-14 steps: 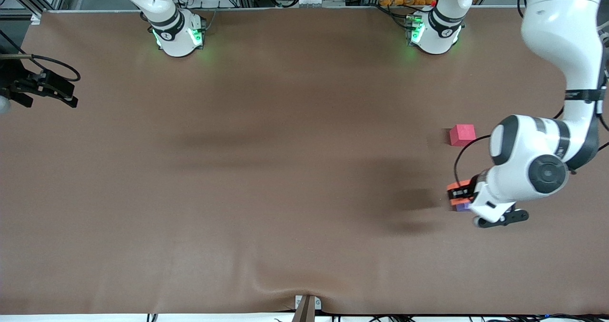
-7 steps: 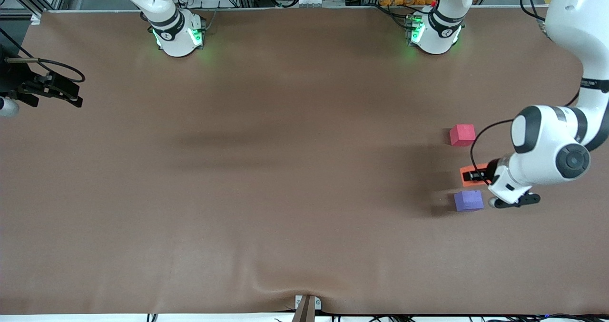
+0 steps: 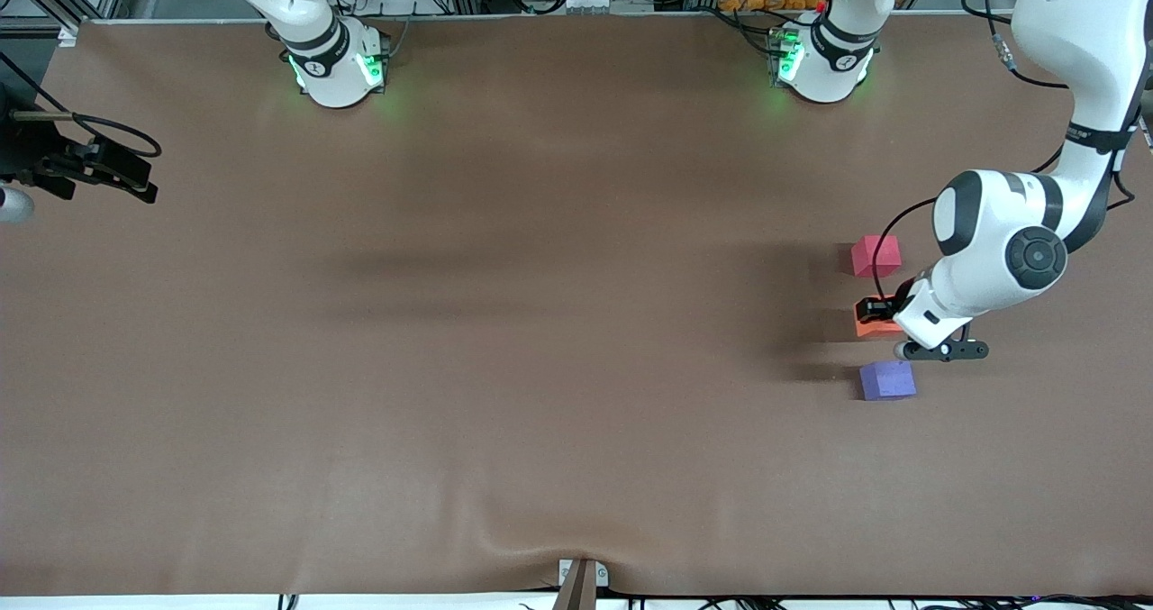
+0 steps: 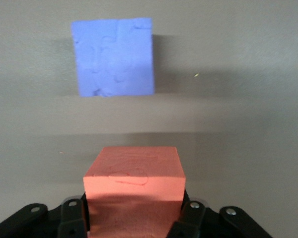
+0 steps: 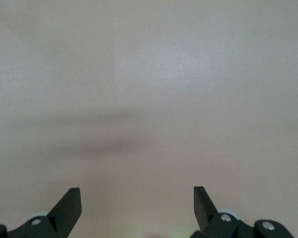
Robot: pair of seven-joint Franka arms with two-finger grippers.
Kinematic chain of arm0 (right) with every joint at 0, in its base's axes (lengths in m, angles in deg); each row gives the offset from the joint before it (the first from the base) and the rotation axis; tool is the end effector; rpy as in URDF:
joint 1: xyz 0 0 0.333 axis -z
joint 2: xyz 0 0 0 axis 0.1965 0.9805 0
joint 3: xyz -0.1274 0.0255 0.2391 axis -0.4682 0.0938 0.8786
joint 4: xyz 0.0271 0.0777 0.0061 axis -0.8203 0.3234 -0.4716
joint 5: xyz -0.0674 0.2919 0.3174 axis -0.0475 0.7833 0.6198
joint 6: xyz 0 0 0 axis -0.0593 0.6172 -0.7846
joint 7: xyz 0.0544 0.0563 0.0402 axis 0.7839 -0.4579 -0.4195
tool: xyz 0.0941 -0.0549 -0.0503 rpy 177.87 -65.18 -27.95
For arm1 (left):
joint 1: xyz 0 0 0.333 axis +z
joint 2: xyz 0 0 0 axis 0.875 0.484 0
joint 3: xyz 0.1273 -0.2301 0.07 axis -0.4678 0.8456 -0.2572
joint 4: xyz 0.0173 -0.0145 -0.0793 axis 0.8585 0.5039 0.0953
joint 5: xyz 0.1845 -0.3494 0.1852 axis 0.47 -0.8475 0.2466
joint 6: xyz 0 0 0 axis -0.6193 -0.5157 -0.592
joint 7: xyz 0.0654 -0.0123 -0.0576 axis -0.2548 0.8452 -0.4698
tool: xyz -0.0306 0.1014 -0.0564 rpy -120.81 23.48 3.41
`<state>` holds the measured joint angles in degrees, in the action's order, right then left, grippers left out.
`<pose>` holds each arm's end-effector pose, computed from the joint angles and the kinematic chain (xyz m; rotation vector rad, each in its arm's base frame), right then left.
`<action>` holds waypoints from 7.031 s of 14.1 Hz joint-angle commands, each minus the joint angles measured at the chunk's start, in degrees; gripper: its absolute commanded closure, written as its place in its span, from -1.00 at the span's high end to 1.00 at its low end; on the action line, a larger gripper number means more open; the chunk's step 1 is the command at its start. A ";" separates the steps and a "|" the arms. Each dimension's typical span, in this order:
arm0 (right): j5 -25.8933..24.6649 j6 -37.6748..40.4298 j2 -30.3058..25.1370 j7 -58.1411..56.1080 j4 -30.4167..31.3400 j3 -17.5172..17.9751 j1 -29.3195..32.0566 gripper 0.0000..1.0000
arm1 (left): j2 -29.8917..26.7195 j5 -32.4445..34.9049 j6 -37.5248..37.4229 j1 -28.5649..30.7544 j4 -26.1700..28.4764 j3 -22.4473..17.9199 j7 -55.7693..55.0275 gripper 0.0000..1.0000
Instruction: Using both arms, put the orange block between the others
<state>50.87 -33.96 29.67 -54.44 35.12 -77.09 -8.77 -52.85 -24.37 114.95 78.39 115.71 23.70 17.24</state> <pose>0.5911 0.0118 0.5872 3.1211 -0.0840 -0.0935 0.6033 -0.0096 0.1698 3.1177 -0.0358 -0.1226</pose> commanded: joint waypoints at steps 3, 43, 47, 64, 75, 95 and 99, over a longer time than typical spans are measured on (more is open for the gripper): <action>3.04 0.80 0.16 0.64 -0.40 0.72 1.75 1.00 | -2.47 0.09 0.99 3.93 3.10 0.42 3.55 -1.00; -0.38 1.15 0.08 0.11 -2.34 0.72 1.75 1.00 | 3.24 0.00 7.49 3.49 3.63 0.42 4.25 -1.00; -0.82 1.06 0.16 0.02 -2.34 0.72 1.84 1.00 | 4.29 -0.09 7.49 3.06 3.02 0.42 3.73 -1.00; -1.00 0.97 0.16 0.11 -2.43 0.72 1.84 1.00 | 7.19 0.09 7.49 3.14 0.30 0.07 4.25 -1.00; -0.91 0.97 0.08 0.02 -2.43 0.63 1.84 1.00 | 8.08 1.23 5.65 3.05 -2.17 0.06 1.18 1.00; -0.82 0.97 0.16 0.11 -2.34 0.63 1.84 1.00 | -18.19 -2.11 -39.51 5.07 -30.38 3.76 3.56 1.00; -0.74 1.06 0.16 0.11 -2.34 0.63 1.84 1.00 | -22.24 -5.97 -43.21 3.77 -29.94 4.38 -3.21 1.00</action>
<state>50.66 -33.36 29.68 -54.04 33.43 -77.27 -8.10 -72.24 -28.51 74.07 82.75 85.48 27.96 16.16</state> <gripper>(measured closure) 0.000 0.000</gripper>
